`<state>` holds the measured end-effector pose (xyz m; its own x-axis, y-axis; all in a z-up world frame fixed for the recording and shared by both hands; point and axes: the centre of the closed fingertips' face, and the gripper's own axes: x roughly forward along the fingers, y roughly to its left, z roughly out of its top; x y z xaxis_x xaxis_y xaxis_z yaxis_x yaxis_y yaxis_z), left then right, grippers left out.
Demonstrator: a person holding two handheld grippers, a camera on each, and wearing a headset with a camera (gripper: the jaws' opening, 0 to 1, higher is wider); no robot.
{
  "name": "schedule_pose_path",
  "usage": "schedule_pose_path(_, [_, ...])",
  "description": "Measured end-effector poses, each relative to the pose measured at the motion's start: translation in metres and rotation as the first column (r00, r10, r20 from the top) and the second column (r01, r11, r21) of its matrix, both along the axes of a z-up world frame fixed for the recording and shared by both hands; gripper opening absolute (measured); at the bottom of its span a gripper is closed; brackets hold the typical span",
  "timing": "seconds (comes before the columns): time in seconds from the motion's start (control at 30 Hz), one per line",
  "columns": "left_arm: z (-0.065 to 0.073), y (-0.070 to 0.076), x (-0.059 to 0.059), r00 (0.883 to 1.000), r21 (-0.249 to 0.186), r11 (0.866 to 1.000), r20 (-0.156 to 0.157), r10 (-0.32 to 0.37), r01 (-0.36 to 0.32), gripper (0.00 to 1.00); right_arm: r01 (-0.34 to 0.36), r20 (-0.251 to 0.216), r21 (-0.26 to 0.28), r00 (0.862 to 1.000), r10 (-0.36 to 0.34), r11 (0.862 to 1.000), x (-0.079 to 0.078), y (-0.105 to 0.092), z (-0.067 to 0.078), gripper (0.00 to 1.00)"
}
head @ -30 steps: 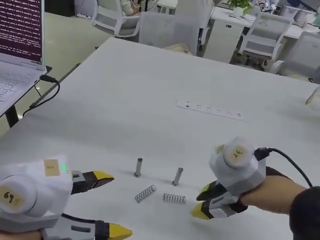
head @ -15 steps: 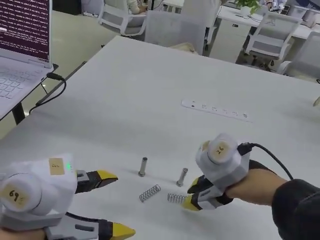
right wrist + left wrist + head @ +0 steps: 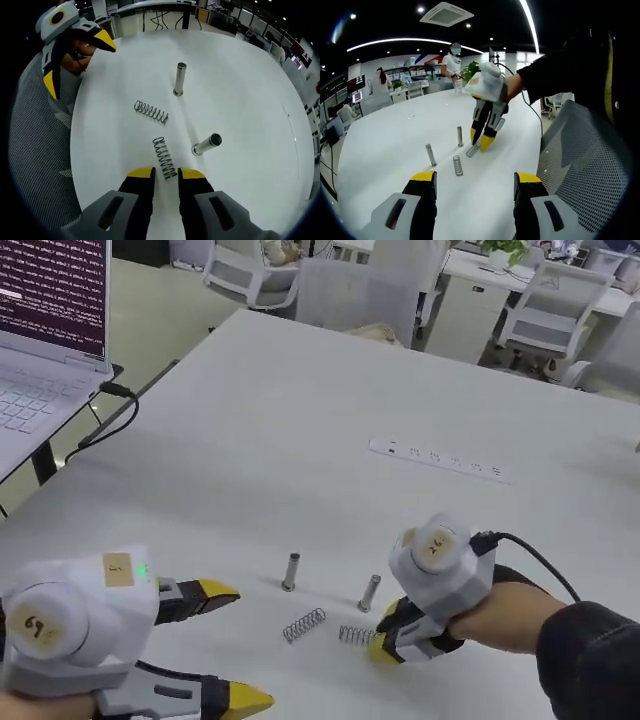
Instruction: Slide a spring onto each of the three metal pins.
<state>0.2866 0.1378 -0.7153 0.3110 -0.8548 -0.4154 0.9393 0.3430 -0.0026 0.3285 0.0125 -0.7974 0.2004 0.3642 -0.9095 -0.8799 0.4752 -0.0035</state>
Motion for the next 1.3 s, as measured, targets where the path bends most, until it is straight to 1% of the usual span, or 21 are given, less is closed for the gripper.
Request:
schedule_pose_path(0.17, [0.000,0.000,0.000,1.000,-0.002,1.000,-0.001,0.001,-0.001,0.57,-0.009,-0.003,-0.004,1.000,0.009,1.000,-0.003,0.001,-0.002,0.15])
schedule_pose_path(0.4, [0.000,0.000,-0.002,1.000,0.001,1.000,-0.003,-0.001,0.001,0.57,-0.040,0.021,-0.017,0.999,0.040,0.999,-0.004,-0.001,-0.002,0.12])
schedule_pose_path(0.5, [-0.001,0.000,-0.002,1.000,0.002,1.000,-0.004,-0.001,0.001,0.56,-0.052,0.030,-0.018,0.998,0.052,0.998,-0.004,-0.001,-0.002,0.08])
schedule_pose_path(0.7, [-0.001,0.000,-0.002,1.000,0.005,1.000,-0.004,-0.005,0.005,0.56,-0.052,0.028,-0.001,0.998,0.052,0.999,-0.005,0.000,-0.001,0.08])
schedule_pose_path(0.8, [-0.001,0.000,-0.002,1.000,0.005,1.000,-0.005,-0.007,0.007,0.55,-0.052,0.025,0.014,0.998,0.051,0.999,-0.008,0.003,0.005,0.08])
schedule_pose_path(1.07, [-0.002,-0.002,-0.003,1.000,0.005,1.000,-0.007,-0.016,0.016,0.53,-0.086,0.023,0.042,0.996,0.085,0.995,-0.021,0.018,0.021,0.08])
schedule_pose_path(1.2, [-0.002,-0.002,-0.003,1.000,0.002,1.000,-0.006,-0.020,0.020,0.52,-0.118,0.026,0.066,0.993,0.117,0.991,-0.030,0.031,0.034,0.08])
schedule_pose_path(1.3, [-0.001,-0.003,-0.004,1.000,-0.002,1.000,-0.001,-0.025,0.025,0.50,-0.156,0.019,0.097,0.988,0.154,0.983,-0.040,0.045,0.048,0.08])
